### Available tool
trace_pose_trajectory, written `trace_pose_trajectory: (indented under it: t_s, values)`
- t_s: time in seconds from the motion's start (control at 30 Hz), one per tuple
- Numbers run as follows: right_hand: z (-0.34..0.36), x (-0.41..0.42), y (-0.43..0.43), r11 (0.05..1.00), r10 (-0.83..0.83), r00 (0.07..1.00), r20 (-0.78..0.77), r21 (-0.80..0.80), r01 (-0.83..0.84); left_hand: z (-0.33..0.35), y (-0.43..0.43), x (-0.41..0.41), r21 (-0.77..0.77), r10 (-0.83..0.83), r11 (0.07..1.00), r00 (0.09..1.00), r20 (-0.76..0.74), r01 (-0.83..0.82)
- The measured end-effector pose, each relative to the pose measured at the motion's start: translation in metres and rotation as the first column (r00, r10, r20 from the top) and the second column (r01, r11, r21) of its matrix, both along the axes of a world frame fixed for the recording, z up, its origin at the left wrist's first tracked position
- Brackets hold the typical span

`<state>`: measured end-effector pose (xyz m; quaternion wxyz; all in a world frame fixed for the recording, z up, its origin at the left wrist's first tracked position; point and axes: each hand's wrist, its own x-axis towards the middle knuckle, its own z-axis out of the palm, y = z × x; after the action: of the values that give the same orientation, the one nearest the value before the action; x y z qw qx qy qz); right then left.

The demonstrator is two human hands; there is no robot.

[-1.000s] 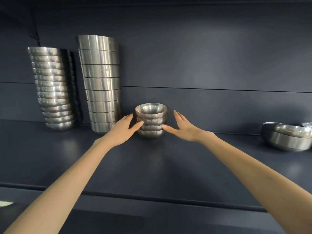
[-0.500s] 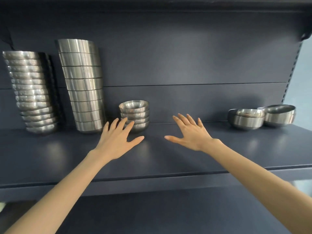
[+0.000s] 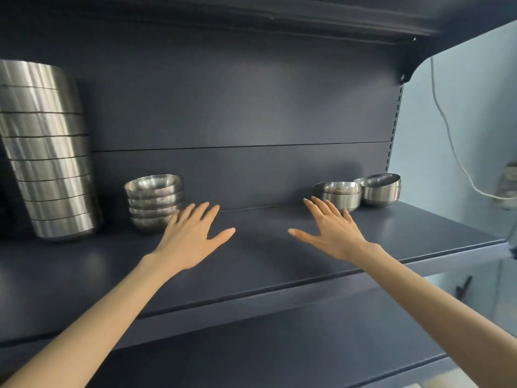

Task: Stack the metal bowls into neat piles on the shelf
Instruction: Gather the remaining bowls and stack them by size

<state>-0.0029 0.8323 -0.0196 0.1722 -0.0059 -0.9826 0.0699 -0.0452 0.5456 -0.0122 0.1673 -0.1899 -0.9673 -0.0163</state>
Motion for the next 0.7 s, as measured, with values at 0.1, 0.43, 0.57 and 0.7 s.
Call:
trace_pose_trajectory:
  t_s: [0.1, 0.43, 0.57, 0.7]
  values:
    - [0.003, 0.002, 0.027, 1.000, -0.021, 1.000, -0.020, -0.012, 0.021, 0.004, 0.033, -0.005, 0.016, -0.041, 0.999, 0.999, 0.018, 0.041]
    - [0.009, 0.000, 0.127, 0.995, -0.083, 0.992, -0.091, -0.055, 0.078, 0.018, 0.157, -0.019, 0.167, -0.212, 0.967, 0.973, 0.093, 0.194]
    - [0.012, -0.010, 0.163, 0.994, -0.092, 0.990, -0.106, -0.070, 0.084, 0.027, 0.199, -0.029, 0.211, -0.235, 0.955, 0.967, 0.101, 0.211]
    - [0.016, -0.023, 0.192, 0.995, -0.093, 0.990, -0.110, -0.056, 0.087, 0.037, 0.238, -0.042, 0.255, -0.231, 0.946, 0.968, 0.103, 0.198]
